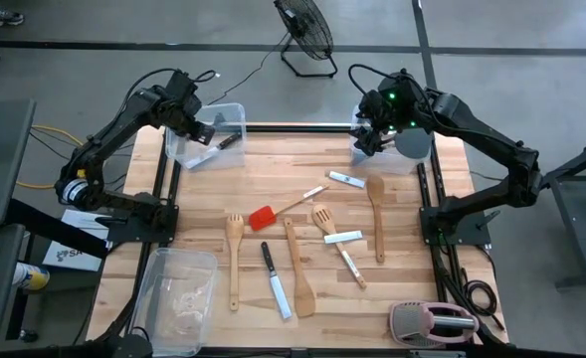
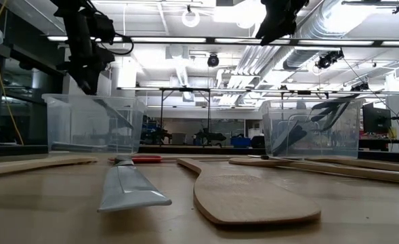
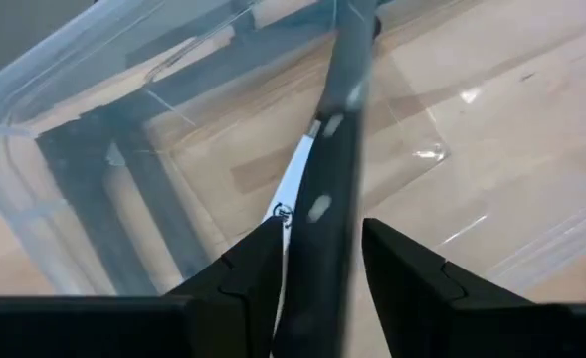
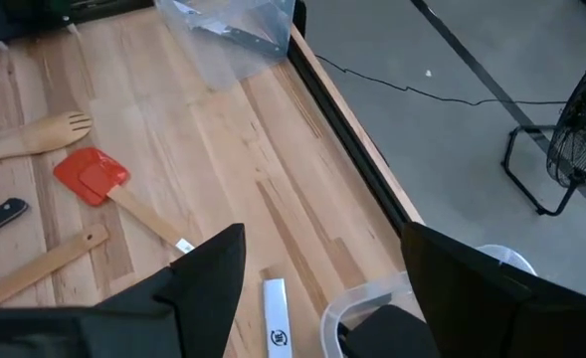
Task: Pick & Place Kitchen Items
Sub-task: Put the black kitchen knife into the top left transparent bin
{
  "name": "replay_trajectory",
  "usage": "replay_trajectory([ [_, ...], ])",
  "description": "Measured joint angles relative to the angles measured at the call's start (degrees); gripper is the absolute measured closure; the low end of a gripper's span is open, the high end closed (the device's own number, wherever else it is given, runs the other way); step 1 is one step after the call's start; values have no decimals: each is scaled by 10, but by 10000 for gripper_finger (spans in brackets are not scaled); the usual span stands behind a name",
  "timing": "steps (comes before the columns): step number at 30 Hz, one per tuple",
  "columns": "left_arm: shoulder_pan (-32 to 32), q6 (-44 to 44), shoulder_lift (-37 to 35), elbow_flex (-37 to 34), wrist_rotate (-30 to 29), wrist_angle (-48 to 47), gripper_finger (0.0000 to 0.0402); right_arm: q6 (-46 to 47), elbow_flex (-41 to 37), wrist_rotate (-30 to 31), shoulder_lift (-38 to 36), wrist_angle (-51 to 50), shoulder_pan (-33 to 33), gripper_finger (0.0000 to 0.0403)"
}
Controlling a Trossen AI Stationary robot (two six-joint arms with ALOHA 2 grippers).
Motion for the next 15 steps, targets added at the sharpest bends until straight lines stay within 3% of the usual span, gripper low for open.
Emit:
replay_trajectory([
  [15,0,2,0,2,15,-2,259,2,0,0,0,0,1,141],
])
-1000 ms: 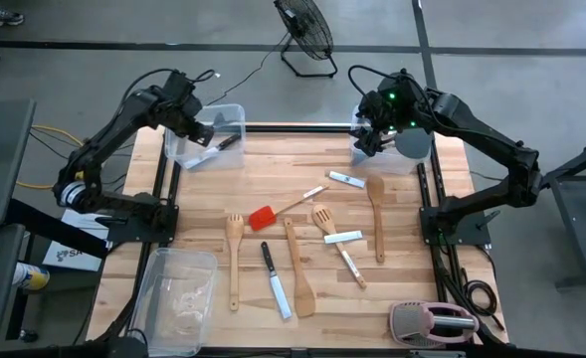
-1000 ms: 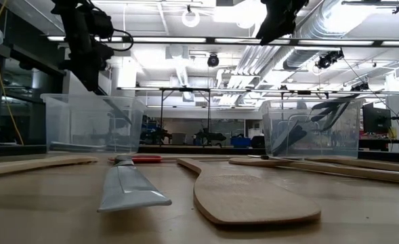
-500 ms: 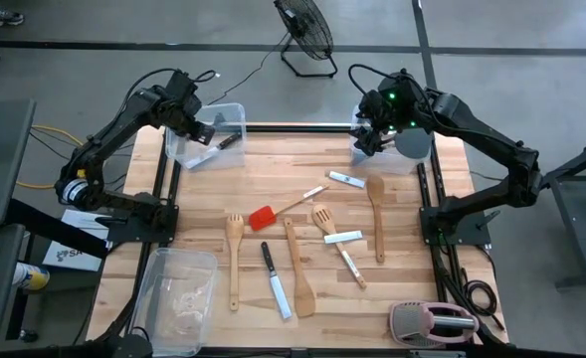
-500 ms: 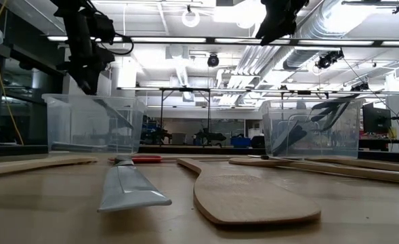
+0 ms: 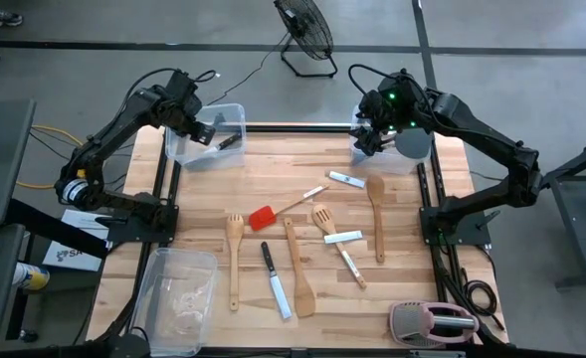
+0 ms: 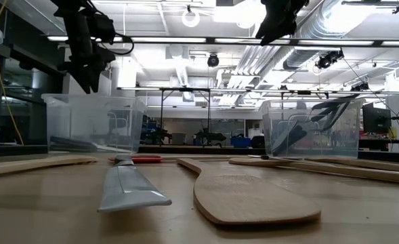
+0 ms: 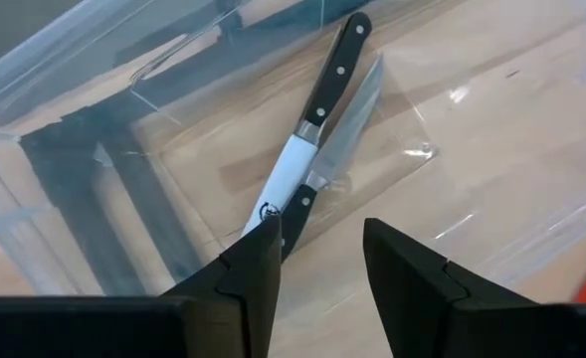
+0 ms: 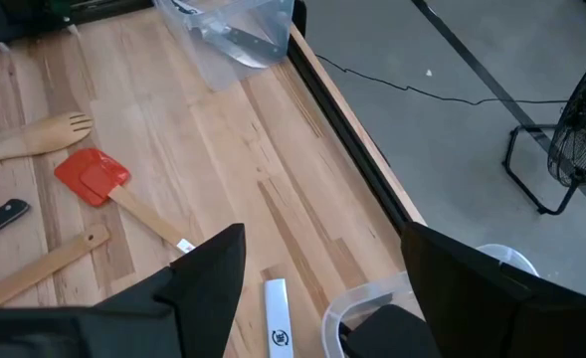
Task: Pick & Place Kitchen Items
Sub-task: Put the black kitchen knife into the top left transparent bin
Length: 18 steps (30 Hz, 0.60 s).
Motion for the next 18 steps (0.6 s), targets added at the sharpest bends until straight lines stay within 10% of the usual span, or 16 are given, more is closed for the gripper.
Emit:
replay_trajectory([
  [18,0,0,-37,51,113,2,259,15,0,-2,0,-9,0,141],
])
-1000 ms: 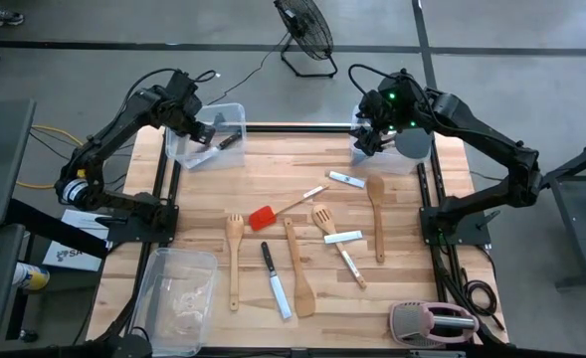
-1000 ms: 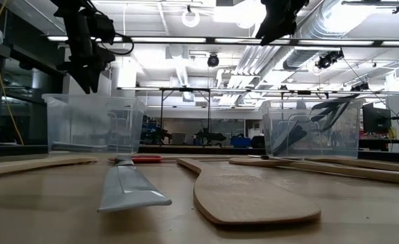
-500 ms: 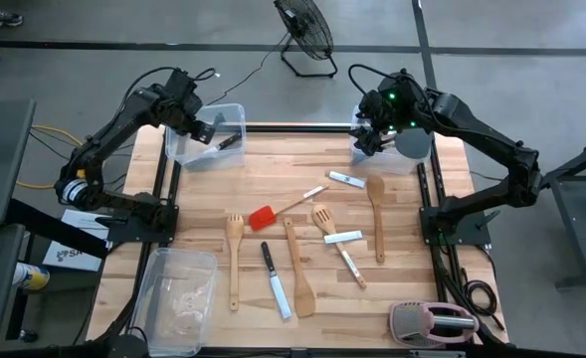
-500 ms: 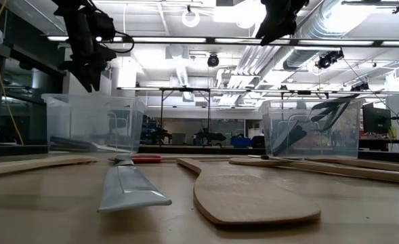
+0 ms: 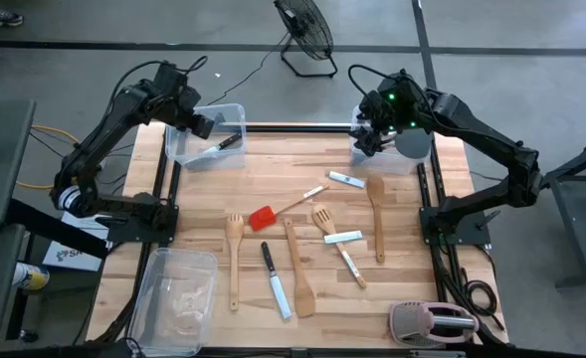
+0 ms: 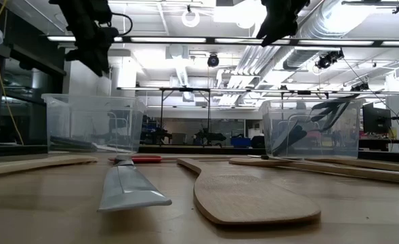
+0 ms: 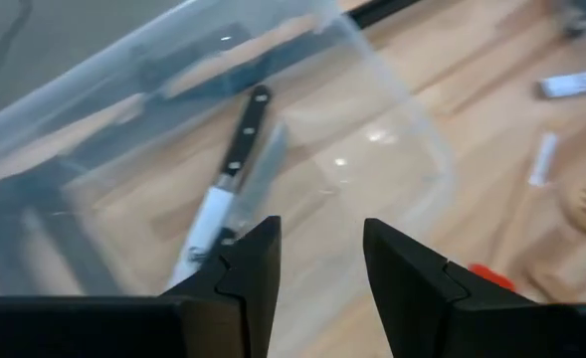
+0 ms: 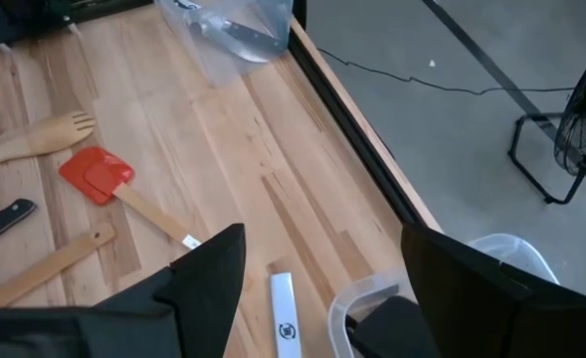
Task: Pick & Place Kitchen Items
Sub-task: Put the black kitchen knife into the top left transparent bin
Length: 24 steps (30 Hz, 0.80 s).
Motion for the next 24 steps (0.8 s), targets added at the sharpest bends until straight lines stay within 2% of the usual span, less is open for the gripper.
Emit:
replay_trajectory([
  [3,-14,0,-10,0,28,0,259,0,0,0,0,-3,0,141],
  [6,-55,17,-18,0,31,1,259,0,0,0,0,-4,0,141],
  [14,-201,43,-21,0,32,15,259,-2,0,-26,0,-4,0,141],
  [24,-356,-4,-21,0,34,62,259,-16,0,-32,0,-4,0,141],
])
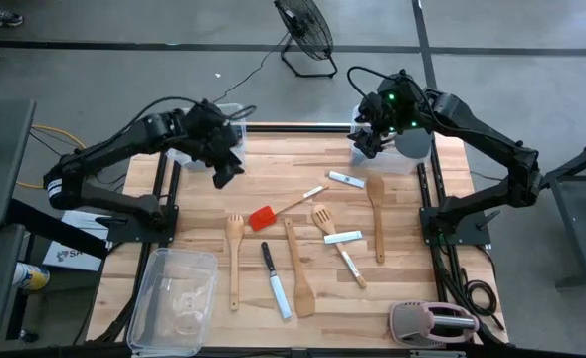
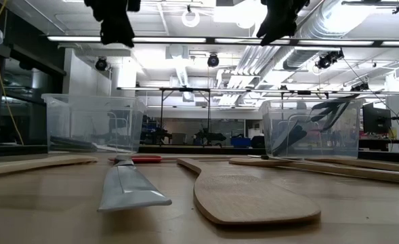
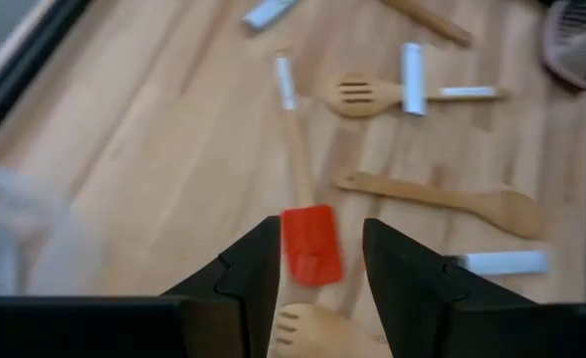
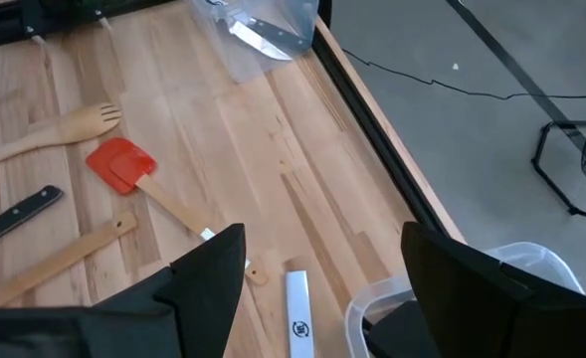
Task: Pick & Place Kitchen Items
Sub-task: Put the black kitchen knife into the top left transparent bin
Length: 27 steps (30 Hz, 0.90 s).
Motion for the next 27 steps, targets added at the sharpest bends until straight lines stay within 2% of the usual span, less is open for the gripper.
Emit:
replay_trajectory([
  [9,-139,-14,12,0,-2,43,258,-1,0,-5,0,0,0,141],
  [19,-236,-103,97,0,-4,72,258,-7,0,-41,0,-8,5,141],
  [27,-306,-15,186,0,-6,92,258,-35,0,-47,0,-10,5,141],
])
